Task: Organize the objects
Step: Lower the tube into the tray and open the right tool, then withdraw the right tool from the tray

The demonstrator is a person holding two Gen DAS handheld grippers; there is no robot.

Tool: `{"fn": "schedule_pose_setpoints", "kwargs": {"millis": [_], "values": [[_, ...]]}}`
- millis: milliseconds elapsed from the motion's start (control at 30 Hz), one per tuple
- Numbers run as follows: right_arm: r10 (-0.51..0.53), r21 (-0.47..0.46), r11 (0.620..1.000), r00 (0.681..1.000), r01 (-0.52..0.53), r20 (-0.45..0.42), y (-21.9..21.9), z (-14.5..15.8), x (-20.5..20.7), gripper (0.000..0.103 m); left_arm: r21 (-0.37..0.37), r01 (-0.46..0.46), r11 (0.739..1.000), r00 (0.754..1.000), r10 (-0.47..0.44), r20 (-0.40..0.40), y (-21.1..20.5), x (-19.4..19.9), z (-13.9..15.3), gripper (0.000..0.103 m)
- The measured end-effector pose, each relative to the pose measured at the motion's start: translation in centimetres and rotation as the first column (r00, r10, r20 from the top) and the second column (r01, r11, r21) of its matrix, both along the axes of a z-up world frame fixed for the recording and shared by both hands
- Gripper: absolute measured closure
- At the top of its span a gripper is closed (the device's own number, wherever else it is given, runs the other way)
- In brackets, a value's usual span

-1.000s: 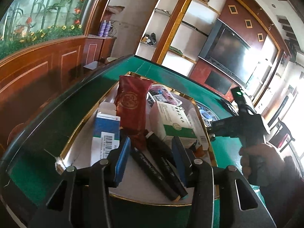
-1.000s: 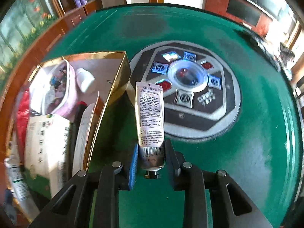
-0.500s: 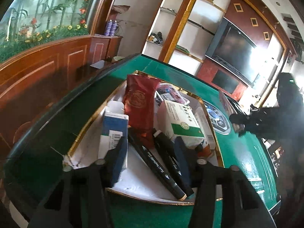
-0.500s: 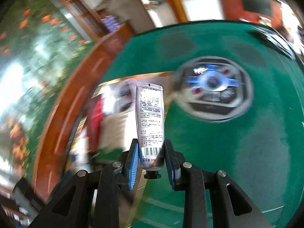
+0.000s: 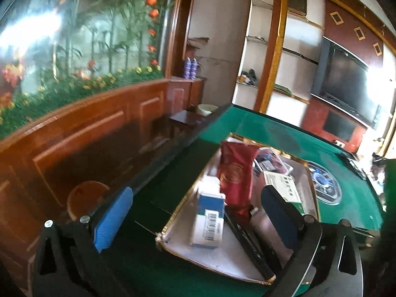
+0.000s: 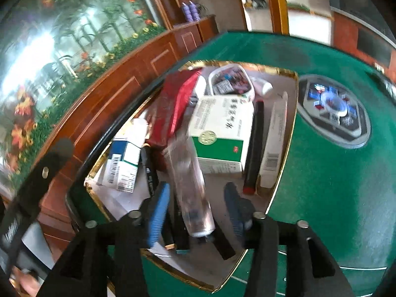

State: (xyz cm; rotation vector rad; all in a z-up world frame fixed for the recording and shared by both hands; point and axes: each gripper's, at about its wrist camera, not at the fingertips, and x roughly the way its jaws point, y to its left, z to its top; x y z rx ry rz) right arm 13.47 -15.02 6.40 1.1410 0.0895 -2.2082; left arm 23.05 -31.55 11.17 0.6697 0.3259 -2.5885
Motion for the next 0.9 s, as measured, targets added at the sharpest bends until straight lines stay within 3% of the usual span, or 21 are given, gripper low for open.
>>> {"fn": "schedule_pose_setpoints", "kwargs": {"millis": [100, 267, 333, 500, 900], "values": [[-0.032, -0.002, 0.999, 0.996, 0.032, -0.084, 0.7, 0.7, 1.2, 0.045, -0.061, -0.064, 0.996, 0.997, 0.067, 0.037, 0.5, -0.2, 0.8, 0.000], [-0.074, -0.030, 0.997, 0.980, 0.070, -0.185, 2.4, 2.2, 2.4, 0.041, -0.017, -0.010, 1.000, 1.000, 0.010, 0.020, 1.1, 0.6, 2.0, 0.000], [-0.086, -0.048, 0.996, 0.976, 0.078, -0.199, 3.2, 2.6, 2.7, 0.041, -0.022, -0.013, 1.000, 1.000, 0.013, 0.014, 1.8, 0.9, 2.5, 0.000], [-0.103, -0.054, 0.994, 0.966, 0.093, -0.238, 4.1, 3.1, 3.4, 0.040, -0.149, -0.047, 0.988, 0.998, 0.053, 0.038, 4.2, 1.0, 3.2, 0.000], [-0.106, -0.044, 0.994, 0.959, 0.097, -0.261, 4.5, 3.3, 3.8, 0.037, -0.185, -0.085, 0.979, 0.994, 0.097, 0.053, 5.6, 1.1, 3.3, 0.000]]}}
